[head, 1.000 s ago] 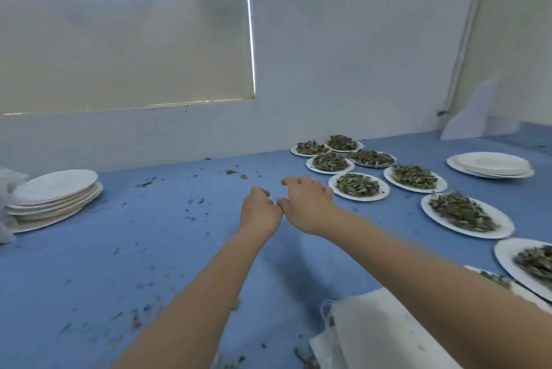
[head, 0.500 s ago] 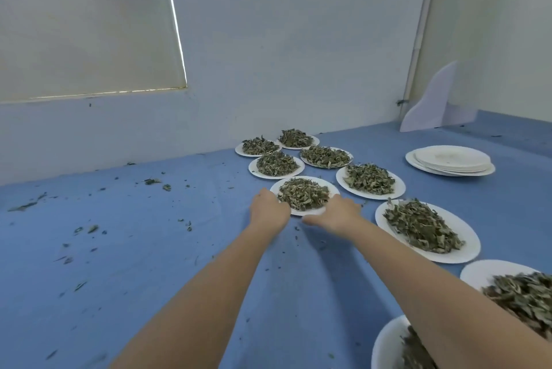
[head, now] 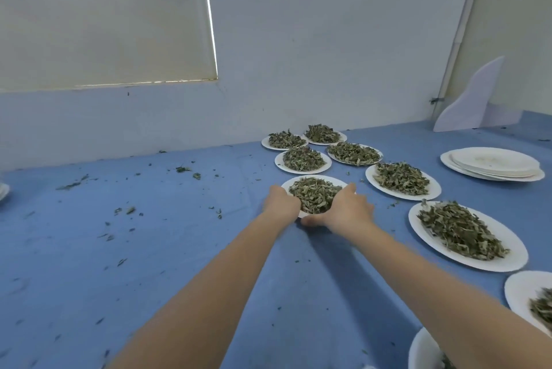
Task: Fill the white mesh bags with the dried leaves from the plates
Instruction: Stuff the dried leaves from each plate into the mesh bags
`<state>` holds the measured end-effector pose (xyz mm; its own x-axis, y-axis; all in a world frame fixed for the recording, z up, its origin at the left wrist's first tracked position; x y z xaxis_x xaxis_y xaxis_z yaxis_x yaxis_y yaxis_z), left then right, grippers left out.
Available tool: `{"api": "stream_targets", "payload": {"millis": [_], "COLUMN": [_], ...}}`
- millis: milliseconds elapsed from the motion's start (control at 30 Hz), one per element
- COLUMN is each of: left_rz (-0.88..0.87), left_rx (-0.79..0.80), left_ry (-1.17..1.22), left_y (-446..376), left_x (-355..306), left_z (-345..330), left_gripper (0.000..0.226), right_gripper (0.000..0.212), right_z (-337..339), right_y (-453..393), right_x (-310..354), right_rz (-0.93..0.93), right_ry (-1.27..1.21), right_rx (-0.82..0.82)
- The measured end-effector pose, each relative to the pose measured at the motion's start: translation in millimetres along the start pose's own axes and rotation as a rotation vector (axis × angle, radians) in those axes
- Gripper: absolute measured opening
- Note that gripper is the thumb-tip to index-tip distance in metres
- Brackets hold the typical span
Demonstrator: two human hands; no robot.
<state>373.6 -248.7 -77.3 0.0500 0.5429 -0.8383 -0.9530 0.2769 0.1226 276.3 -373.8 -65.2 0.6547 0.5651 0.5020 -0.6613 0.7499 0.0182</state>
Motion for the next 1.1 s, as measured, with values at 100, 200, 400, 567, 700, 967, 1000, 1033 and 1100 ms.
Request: {"api": "stream_targets", "payload": {"millis": [100,200,400,567,700,967,1000,1033,1100], "left_rz": [-0.012,-0.012,-0.054,-0.014,0.067,0.086,0.044,-0.006,-0.128], "left_rx": [-0.062,-0.115,-0.211,-0.357,-0.356,-0.344,-0.361,-0.369,-0.343], "left_ry": [0.032,0.086,0.123,-0.077,-0.258,-0.4,-0.404,-0.397,-0.355], "left_y": [25.8,54.9,108.0,135.2,145.6,174.5,181.1,185.0,198.5], "left_x": [21.6,52.9,113.2,162.6,189.2,160.1,148.6,136.7,110.9], "left_z": [37.4,82.1,183.6,254.7,276.5,271.4,267.0,262.5,243.8], "left_gripper": [0.046,0.054,0.067,0.052,0.043,0.035,0.038,0.043,0.048], "right_gripper": [0.128,0.129,0.13,0.129,0.132,0.134,0.131,0.127,0.115], "right_z": [-10.8,-21.7,-50.1,-95.8,-130.1,-110.4,-99.2,-88.4,-63.2], "right_y": [31.0,68.6,148.8,201.9,223.1,241.2,243.8,245.0,250.6], "right_x": [22.2,53.7,139.8,189.8,196.4,176.2,172.0,170.4,158.7], "right_rz": [0.067,0.174,0.39,0.483,0.502,0.525,0.531,0.537,0.546], "right_ry": [-0.056,-0.022,0.005,0.017,0.07,0.056,0.038,0.025,0.005], "right_rx": [0.048,0.085,0.169,0.226,0.281,0.276,0.262,0.246,0.217]}}
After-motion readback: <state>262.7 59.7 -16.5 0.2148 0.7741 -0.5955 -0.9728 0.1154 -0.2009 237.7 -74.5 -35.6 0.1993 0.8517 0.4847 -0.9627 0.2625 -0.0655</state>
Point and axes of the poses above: each hand's wrist, its own y-axis away from the middle knuckle, its own z-axis out of the back of the hand, x = y × z, the point moved 9 cm from there along -y, towards the middle knuckle, and after that the axes turned 4 degrees about -x, right-handed, at the moved point
